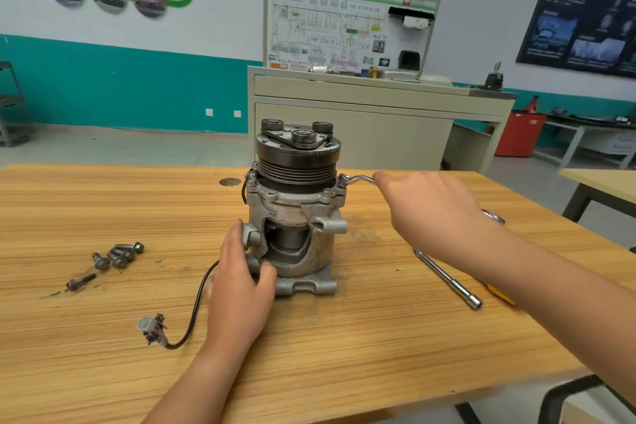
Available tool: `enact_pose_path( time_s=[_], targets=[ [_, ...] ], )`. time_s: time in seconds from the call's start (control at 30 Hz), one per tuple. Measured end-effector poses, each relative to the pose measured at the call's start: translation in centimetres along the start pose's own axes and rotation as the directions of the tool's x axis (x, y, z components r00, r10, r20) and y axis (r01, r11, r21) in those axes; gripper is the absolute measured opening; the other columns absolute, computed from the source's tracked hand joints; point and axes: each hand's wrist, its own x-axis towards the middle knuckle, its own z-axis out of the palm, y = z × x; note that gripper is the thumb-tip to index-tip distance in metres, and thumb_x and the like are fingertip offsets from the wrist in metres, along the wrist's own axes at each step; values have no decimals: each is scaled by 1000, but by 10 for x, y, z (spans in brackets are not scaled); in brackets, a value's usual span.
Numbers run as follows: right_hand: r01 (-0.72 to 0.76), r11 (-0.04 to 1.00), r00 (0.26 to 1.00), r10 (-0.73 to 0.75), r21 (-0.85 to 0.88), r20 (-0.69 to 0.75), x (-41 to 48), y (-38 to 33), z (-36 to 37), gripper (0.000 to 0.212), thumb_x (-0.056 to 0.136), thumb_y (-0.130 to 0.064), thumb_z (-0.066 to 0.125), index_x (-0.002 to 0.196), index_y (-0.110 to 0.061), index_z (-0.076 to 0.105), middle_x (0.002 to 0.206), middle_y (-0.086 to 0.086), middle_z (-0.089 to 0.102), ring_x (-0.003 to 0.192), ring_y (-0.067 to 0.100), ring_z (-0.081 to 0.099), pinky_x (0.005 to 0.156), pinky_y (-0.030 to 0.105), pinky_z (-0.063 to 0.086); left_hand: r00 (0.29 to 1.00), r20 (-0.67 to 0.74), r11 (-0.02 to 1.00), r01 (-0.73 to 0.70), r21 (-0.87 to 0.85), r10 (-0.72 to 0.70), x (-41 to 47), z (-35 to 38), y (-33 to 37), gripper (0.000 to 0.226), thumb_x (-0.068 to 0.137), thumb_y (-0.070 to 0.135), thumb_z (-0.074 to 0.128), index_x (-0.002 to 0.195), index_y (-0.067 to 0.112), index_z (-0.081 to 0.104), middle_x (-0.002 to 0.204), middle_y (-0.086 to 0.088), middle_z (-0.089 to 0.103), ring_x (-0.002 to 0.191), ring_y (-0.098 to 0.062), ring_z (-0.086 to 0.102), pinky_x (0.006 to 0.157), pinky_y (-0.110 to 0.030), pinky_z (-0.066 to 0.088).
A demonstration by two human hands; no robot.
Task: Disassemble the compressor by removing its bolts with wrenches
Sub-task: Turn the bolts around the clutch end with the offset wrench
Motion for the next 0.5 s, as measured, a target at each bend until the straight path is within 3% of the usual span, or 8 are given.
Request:
enact_pose_path(
  time_s=[0.17,0.27,0.37,0.5],
  targets=[
    [84,989,987,-66,-123,148,0,-21,-19,47,87,6,43,133,0,34,61,1,27,56,20,36,38,27,22,1000,1,1000,7,2,-7,1,1,1,71,89,11,53,150,20,16,154,5,22,140,-14,25,112,-49,24],
    [115,982,983,-92,-148,157,1,-25,-17,53,87,8,42,138,6,26,63,1,26,62,22,38,38,28,22,1000,2,1000,10,-4,-10,1,1,0,71,89,11,53,150,20,16,154,5,22,140,-13,24,113,-47,24],
    [128,977,988,-111,-171,106,4,-6,-3,63,87,4,41,144,-4,15,58,1,31,47,16,32,37,26,22,1000,6,1000,5,-15,-5,0,0,0,72,89,11,53,150,20,16,154,6,22,140,-12,24,113,-43,23],
    [159,963,987,-159,-219,15,20,25,12,49,90,-3,40,135,-20,31,57,-4,30,47,14,31,39,25,19,1000,5,1000,5,-15,-5,1,0,0,71,90,12,53,150,20,16,154,6,23,139,-12,25,113,-43,24]
  ],
)
